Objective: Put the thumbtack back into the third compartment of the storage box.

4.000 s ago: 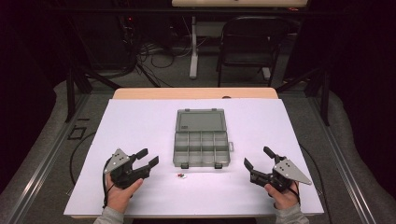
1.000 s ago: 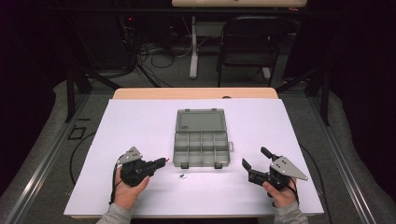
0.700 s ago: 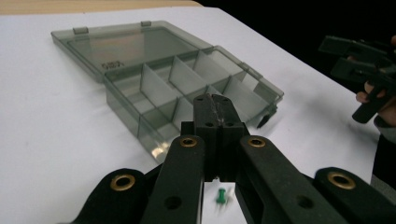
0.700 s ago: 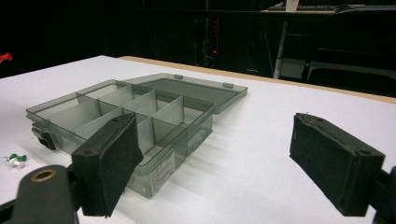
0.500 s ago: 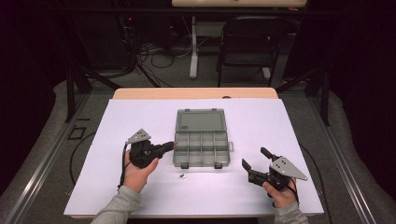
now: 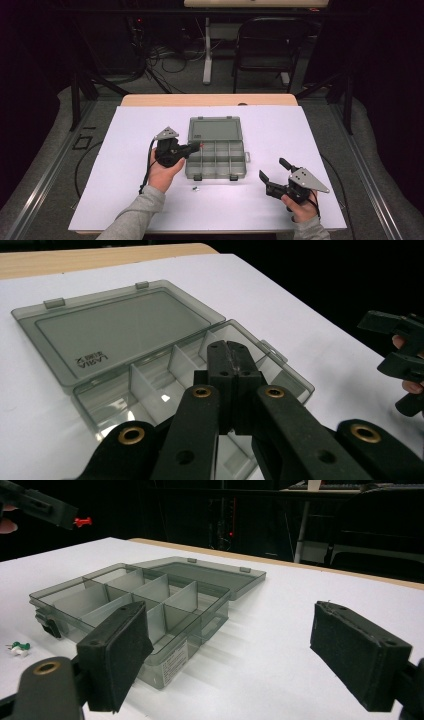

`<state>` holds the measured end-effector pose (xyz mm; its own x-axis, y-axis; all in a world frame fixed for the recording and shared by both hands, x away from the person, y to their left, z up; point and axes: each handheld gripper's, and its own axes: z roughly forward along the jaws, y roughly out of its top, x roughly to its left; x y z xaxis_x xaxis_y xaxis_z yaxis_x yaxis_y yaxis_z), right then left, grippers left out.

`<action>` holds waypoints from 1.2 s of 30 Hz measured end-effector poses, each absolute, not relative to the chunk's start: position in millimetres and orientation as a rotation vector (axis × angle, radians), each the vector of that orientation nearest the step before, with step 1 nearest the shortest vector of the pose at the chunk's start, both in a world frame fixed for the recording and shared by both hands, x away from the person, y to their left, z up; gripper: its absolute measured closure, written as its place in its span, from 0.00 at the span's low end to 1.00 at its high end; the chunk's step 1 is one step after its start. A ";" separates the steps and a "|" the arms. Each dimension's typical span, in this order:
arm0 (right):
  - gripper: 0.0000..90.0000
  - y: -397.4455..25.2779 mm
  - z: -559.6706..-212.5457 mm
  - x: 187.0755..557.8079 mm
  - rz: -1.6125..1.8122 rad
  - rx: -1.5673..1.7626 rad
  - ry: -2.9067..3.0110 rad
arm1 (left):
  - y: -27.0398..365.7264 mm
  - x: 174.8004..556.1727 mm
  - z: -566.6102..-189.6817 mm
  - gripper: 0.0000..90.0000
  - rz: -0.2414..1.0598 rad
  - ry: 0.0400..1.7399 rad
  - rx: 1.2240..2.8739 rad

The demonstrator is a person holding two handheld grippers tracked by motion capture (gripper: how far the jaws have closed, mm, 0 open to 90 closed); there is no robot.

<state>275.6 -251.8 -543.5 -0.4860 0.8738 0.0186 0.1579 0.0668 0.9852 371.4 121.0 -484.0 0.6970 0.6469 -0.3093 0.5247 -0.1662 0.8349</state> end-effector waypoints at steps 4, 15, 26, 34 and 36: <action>0.17 -251.9 -543.7 275.8 1.466 1.029 1.727 | 109.7 378.6 -483.4 1.00 0.144 0.921 1.849; 0.17 -252.3 -543.7 276.2 1.464 1.031 1.733 | 77.8 399.9 -493.1 1.00 0.143 0.950 1.919; 0.17 -252.7 -543.4 276.2 1.467 1.028 1.736 | 50.9 408.9 -510.2 1.00 0.132 0.994 2.016; 0.17 -252.5 -543.5 276.3 1.471 1.027 1.736 | 39.6 410.2 -517.5 1.00 0.122 1.003 2.076; 0.17 -252.5 -543.5 276.4 1.470 1.027 1.736 | 38.4 410.2 -517.8 1.00 0.127 1.001 2.080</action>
